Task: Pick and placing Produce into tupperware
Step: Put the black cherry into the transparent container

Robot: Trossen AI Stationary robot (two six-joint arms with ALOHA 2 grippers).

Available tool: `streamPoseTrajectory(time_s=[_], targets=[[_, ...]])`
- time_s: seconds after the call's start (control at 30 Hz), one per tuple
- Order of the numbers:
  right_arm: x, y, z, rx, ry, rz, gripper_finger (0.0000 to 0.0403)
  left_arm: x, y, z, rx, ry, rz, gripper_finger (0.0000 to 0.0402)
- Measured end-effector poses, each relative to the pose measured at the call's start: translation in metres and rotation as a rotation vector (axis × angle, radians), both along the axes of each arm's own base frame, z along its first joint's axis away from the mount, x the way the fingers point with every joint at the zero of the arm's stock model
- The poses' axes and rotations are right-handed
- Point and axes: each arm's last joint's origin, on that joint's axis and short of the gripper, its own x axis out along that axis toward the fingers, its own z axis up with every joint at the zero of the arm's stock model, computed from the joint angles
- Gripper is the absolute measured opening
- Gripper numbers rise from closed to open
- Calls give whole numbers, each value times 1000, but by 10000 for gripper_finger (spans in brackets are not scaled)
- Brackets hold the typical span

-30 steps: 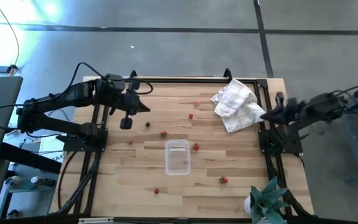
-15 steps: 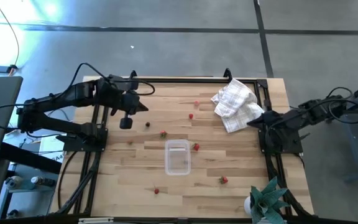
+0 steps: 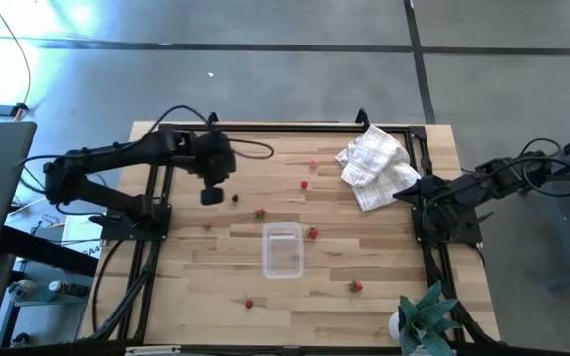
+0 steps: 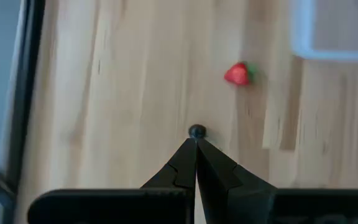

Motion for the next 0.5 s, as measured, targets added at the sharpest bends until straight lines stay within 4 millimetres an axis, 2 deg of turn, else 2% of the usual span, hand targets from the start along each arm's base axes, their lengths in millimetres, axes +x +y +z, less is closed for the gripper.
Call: streamPoseTrajectory(time_s=[0.1,0.23,0.5], targets=[[0,0,0,0,0,0,0,10,8,-9,-31,-8,144,3],[0,0,0,0,0,0,0,25,16,-23,-27,16,203,3],[0,0,0,0,0,1,0,26,37,-50,-260,102,465,3]])
